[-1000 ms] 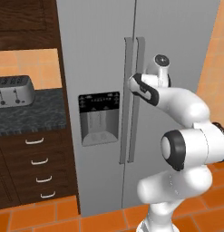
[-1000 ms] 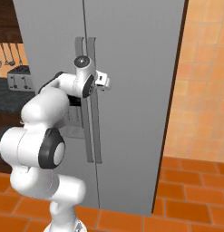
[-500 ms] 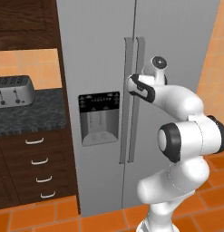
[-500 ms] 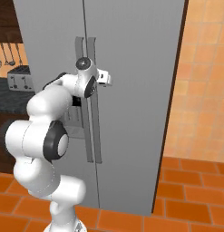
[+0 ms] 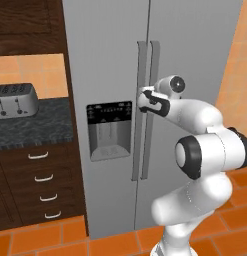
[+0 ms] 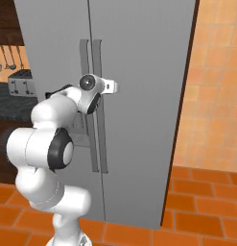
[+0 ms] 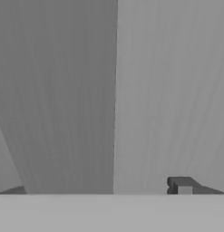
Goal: Take the strawberry from the fridge and place it on top of the pancake, located on the dining counter.
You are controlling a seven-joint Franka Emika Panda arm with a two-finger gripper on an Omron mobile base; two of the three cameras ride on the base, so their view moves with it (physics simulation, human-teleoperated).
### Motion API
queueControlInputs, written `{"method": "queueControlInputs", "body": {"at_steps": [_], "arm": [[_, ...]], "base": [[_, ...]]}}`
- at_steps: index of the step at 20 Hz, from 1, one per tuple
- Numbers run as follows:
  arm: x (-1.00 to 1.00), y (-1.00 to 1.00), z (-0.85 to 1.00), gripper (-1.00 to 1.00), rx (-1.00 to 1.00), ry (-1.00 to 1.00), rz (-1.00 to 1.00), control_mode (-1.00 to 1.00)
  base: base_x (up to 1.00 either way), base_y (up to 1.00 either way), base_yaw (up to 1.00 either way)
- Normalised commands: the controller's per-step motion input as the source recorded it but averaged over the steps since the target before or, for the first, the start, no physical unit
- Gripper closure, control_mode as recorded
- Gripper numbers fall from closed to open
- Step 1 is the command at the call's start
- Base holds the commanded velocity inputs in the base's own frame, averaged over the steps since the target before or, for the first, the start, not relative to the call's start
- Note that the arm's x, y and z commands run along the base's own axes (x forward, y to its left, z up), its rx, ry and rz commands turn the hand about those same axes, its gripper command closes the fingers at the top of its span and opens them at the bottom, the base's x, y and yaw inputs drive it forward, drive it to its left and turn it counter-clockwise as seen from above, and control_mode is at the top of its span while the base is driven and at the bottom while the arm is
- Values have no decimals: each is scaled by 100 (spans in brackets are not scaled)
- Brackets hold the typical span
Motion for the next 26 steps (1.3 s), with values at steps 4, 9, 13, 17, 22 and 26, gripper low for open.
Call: {"method": "queueControlInputs", "body": {"at_steps": [4,9,13,17,22,26], "arm": [[4,0,0,100,0,1,1,-100],[-37,-6,0,100,0,4,-1,-100],[-88,-38,3,100,0,23,-9,-100],[-99,-74,2,100,0,31,-15,-100],[-100,-99,0,100,2,26,-14,-100],[-100,-100,0,100,1,30,-12,-100]], "base": [[0,0,0],[0,0,0],[0,0,0],[0,0,0],[0,0,0],[0,0,0]]}}
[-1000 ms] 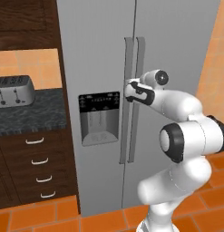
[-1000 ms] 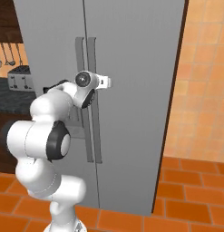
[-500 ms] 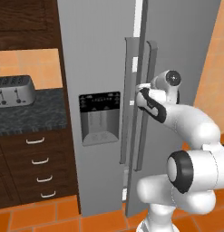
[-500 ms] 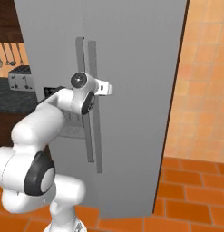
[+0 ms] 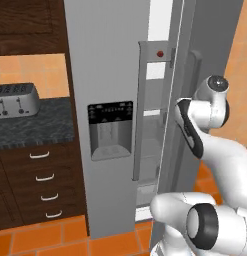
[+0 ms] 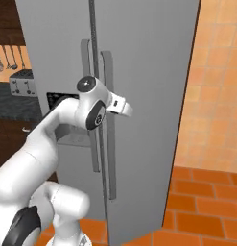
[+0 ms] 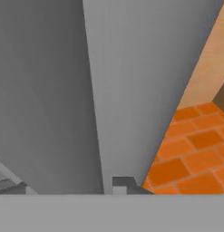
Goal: Take the strawberry from the fridge and place it on top of the pancake, located on the dining counter.
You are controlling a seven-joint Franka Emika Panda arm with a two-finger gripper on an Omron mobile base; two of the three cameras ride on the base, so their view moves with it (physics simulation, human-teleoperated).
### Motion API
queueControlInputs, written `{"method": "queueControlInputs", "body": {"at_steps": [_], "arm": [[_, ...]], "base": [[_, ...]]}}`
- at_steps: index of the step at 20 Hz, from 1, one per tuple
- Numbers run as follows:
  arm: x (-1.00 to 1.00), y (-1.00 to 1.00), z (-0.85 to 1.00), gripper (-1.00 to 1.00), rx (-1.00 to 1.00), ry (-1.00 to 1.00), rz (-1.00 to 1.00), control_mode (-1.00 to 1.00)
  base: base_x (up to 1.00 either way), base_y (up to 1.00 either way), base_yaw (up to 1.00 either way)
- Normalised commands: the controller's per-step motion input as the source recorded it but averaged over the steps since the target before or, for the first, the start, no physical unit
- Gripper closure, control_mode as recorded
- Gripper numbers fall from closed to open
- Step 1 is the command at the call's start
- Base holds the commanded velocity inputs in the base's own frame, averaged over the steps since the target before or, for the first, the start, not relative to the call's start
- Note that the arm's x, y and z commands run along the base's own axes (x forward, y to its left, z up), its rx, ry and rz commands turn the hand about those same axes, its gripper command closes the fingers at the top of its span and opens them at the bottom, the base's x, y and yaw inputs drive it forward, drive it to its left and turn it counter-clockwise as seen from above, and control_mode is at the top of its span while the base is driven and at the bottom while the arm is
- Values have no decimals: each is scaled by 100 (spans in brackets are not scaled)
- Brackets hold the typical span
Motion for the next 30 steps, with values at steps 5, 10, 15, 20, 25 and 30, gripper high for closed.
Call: {"method": "queueControlInputs", "body": {"at_steps": [5,10,15,20,25,30], "arm": [[-100,-98,1,-100,0,21,-12,-100],[-100,-30,27,-100,-2,-3,-8,-100],[-56,45,25,-100,-22,-1,-2,-100],[40,72,-29,-100,-42,53,0,-100],[97,-30,-91,-100,-26,50,2,-100],[80,-26,-70,-100,-24,30,3,-100]], "base": [[0,0,0],[0,0,0],[0,0,0],[0,0,0],[0,0,0],[0,0,0]]}}
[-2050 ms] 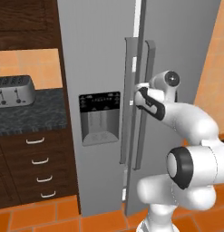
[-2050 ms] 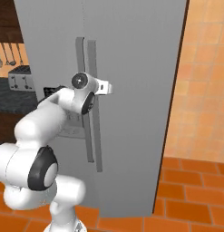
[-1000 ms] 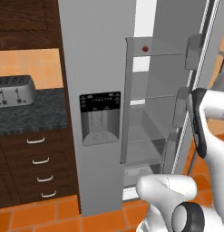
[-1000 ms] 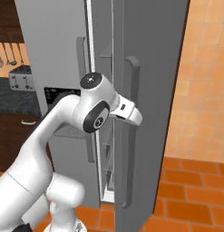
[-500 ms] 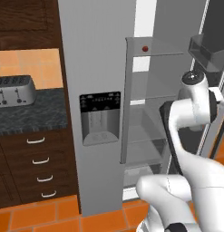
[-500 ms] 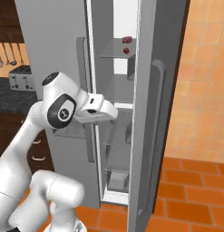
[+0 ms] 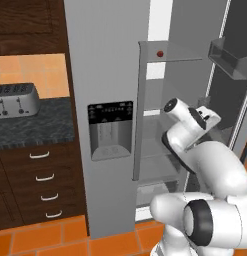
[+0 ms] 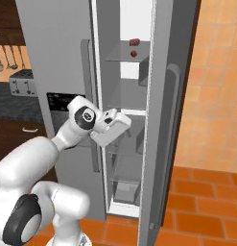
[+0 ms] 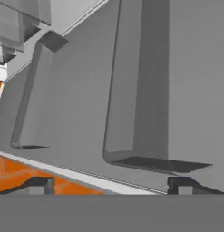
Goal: Take the strawberry from the fridge and place it on top of the pancake, located on the dining counter.
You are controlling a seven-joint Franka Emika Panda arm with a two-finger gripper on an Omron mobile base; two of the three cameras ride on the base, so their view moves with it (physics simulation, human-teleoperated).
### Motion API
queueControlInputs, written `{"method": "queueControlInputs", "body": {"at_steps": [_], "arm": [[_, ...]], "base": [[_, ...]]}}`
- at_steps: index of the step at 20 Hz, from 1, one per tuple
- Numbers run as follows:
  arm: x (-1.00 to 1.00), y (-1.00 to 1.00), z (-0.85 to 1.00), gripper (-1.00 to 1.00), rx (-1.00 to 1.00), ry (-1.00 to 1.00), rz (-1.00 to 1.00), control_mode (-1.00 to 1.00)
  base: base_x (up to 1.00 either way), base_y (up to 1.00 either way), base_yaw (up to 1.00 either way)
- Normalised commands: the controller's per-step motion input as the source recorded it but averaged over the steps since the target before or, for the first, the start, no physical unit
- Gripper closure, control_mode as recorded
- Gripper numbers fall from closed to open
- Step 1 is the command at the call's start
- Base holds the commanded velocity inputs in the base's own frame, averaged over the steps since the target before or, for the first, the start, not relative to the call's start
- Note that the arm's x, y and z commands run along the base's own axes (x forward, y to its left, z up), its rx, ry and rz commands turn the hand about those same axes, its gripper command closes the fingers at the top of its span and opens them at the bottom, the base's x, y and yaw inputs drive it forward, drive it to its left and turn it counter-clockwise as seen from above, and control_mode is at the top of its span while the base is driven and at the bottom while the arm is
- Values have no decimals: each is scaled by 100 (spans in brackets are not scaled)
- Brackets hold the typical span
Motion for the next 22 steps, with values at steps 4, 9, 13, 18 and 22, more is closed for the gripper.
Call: {"method": "queueControlInputs", "body": {"at_steps": [4,9,13,18,22], "arm": [[40,-53,-43,-100,-16,29,0,-100],[20,-86,-25,-100,-6,28,0,-100],[0,-62,0,-100,0,16,0,-100],[0,0,0,-100,7,-4,0,-100],[0,71,18,-100,13,0,4,-100]], "base": [[0,0,0],[0,0,0],[0,0,0],[0,0,0],[0,0,0]]}}
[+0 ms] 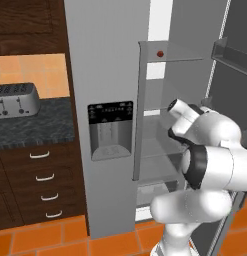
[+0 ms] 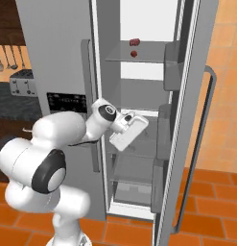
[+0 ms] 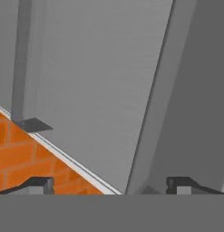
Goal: Take the strawberry from the fridge and place it on top of the pancake, located on the dining counter.
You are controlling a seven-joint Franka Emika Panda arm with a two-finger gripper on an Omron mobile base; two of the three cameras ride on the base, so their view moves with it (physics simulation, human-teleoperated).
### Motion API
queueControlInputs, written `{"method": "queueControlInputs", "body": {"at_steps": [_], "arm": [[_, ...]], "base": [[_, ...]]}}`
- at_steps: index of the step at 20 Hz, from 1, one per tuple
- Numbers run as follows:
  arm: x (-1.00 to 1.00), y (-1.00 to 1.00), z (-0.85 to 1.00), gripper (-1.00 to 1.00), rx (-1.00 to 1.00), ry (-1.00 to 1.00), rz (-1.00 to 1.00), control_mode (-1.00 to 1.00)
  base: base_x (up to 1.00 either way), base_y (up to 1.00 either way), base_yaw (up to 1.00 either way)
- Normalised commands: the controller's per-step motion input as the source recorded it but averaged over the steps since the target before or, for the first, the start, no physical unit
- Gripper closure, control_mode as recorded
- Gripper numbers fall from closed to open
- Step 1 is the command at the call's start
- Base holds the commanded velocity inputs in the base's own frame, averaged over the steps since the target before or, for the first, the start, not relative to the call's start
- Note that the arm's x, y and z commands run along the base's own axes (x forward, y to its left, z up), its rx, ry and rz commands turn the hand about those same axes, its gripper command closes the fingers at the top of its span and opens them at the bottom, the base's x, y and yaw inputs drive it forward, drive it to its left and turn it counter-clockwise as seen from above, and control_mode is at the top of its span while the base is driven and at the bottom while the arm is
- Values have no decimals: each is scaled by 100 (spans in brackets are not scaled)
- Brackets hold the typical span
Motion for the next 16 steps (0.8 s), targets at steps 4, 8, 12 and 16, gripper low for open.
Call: {"method": "queueControlInputs", "body": {"at_steps": [4,8,12,16], "arm": [[-3,100,18,-100,28,1,12,-100],[-59,100,0,-100,64,0,0,-100],[-94,100,0,-100,70,-1,0,-100],[-99,90,39,-100,49,-27,1,-100]], "base": [[0,0,0],[0,0,0],[0,0,0],[0,0,0]]}}
